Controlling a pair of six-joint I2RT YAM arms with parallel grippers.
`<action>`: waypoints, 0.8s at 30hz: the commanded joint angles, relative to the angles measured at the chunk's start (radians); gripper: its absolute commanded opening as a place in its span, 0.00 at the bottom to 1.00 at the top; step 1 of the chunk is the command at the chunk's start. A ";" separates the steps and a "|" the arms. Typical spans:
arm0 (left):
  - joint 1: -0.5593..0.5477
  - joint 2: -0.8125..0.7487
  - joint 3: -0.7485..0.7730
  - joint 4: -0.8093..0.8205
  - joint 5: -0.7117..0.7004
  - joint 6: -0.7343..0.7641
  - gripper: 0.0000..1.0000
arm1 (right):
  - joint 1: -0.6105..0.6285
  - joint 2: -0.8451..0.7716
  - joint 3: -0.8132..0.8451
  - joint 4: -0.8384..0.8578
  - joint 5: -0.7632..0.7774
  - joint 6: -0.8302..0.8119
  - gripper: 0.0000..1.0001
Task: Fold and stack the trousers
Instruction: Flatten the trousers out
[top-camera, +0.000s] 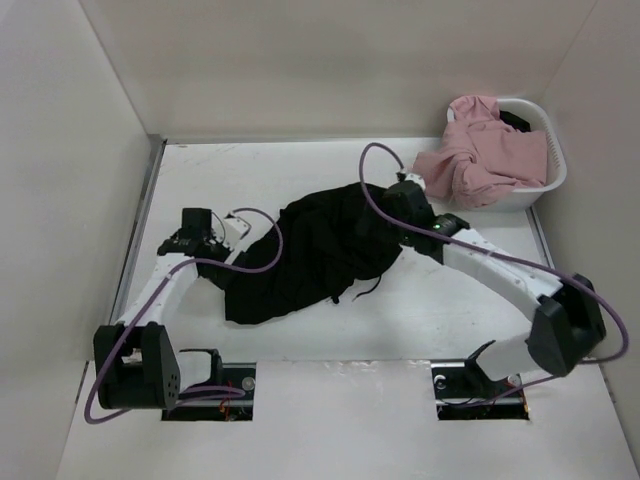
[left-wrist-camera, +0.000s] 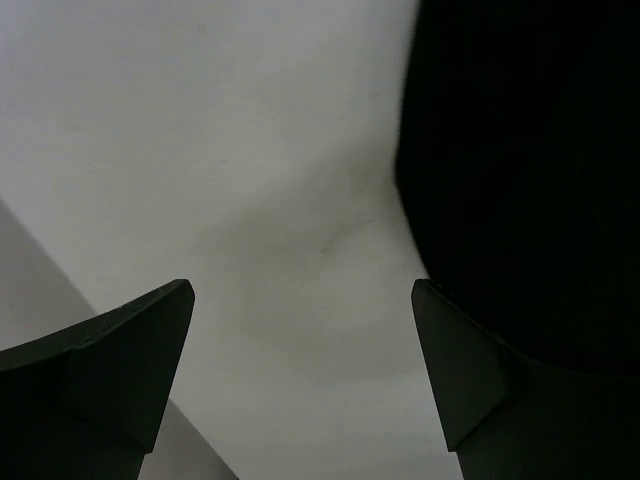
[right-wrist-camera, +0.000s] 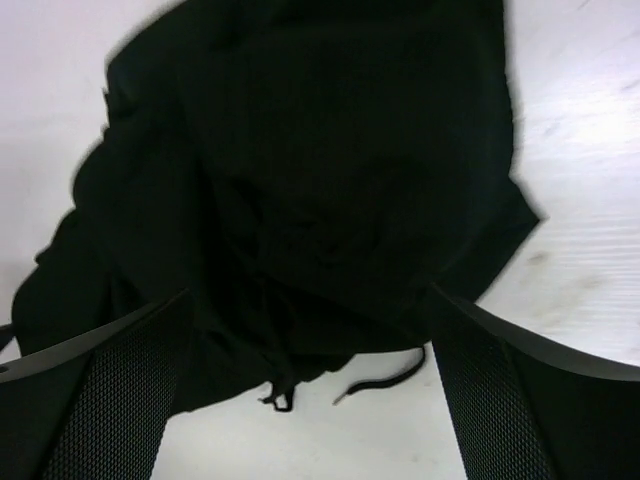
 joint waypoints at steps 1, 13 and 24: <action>-0.077 0.032 -0.031 0.024 -0.008 0.030 0.94 | 0.027 0.139 -0.018 0.129 -0.080 0.116 1.00; -0.203 0.323 0.027 0.136 -0.019 -0.144 0.13 | 0.009 0.389 0.093 0.156 -0.050 0.149 0.45; 0.199 0.103 0.450 0.180 -0.092 -0.070 0.00 | -0.240 0.030 0.399 -0.075 -0.156 -0.110 0.00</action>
